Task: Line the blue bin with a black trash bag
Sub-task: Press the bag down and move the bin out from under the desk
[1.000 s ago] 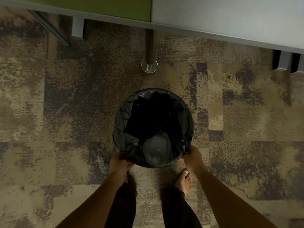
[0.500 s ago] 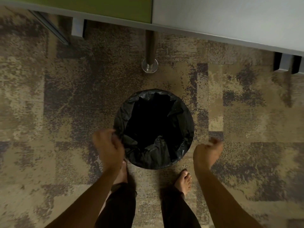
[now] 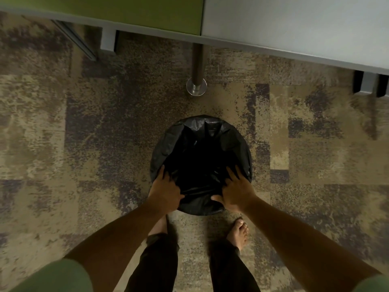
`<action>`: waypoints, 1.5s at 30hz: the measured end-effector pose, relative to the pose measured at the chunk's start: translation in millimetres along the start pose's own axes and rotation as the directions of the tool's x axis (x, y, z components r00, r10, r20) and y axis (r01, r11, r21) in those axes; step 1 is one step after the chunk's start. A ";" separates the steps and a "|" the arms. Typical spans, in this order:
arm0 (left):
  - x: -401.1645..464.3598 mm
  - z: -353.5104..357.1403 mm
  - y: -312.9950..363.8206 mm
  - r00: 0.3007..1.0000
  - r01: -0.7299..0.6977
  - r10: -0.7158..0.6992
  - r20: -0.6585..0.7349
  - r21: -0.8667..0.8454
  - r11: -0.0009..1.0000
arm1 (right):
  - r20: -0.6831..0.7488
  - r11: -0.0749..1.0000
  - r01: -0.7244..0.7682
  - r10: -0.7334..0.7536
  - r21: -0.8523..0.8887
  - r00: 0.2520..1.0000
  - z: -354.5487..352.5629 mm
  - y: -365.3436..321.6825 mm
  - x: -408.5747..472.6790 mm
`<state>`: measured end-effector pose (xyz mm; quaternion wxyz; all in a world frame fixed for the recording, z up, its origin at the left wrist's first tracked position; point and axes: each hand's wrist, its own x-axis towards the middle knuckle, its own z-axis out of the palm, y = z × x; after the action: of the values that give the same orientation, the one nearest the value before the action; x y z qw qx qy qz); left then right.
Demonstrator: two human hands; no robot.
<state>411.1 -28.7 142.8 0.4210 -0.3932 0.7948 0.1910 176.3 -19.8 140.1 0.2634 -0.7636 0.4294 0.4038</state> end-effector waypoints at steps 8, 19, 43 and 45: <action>-33.8 -0.8 0.3 0.568 0.153 -0.809 -0.150 -0.947 0.283 | -0.440 0.681 -0.197 0.639 0.705 0.631 -21.8 3.2 -29.2; -27.7 11.1 -29.4 0.735 0.109 -0.504 0.454 -0.812 -0.573 | 0.238 -0.213 -0.126 0.662 0.969 0.710 -40.6 15.5 -33.1; -343.4 -64.5 -117.7 0.742 -0.346 -0.511 0.435 -0.405 -0.846 | 0.006 -0.233 0.077 0.339 0.969 0.941 -215.2 -82.1 -206.0; -363.5 -61.7 -136.0 0.744 -0.379 -0.530 0.408 -0.395 -0.837 | -0.017 -0.237 0.096 0.315 0.967 0.949 -250.3 -104.4 -218.2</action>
<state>608.2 16.9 479.7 -0.4478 -0.6988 -0.0594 0.5547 298.2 -59.2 463.7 0.6624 -0.2692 0.6785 -0.1684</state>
